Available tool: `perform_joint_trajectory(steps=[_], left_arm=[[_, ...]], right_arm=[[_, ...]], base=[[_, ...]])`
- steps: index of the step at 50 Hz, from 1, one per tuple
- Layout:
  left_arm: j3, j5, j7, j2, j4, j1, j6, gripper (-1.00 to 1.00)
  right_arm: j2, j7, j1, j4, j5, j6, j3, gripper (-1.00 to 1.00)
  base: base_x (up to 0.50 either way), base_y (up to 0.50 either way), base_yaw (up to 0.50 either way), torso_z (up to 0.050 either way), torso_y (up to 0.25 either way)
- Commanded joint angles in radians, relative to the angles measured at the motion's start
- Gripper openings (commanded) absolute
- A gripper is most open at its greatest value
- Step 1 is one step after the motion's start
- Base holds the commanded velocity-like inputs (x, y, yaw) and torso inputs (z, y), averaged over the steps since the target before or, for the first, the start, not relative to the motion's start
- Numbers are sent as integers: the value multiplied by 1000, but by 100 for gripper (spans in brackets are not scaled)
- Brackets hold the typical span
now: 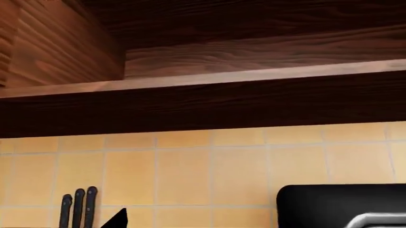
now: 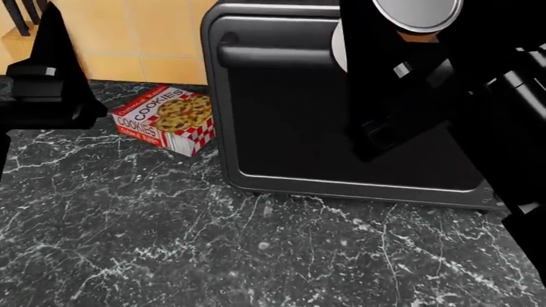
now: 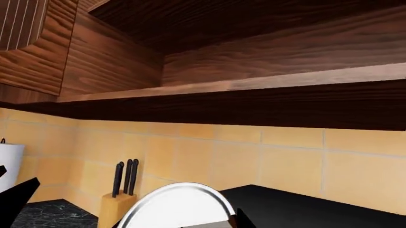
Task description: Pick the cans from the counter and place them in their designated side in the cabinet.
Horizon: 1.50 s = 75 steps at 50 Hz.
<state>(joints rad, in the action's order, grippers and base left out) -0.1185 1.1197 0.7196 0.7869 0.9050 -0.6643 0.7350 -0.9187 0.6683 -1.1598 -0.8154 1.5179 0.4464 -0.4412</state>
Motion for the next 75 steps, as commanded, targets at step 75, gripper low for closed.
perform_joint_trajectory(steps=[75], left_arm=[[-32,40,20,44,-7,4,-26,100]], right_arm=[[109,48,-411,125,108,142,-20,-100]], base=[[30,-39,0,0,1]])
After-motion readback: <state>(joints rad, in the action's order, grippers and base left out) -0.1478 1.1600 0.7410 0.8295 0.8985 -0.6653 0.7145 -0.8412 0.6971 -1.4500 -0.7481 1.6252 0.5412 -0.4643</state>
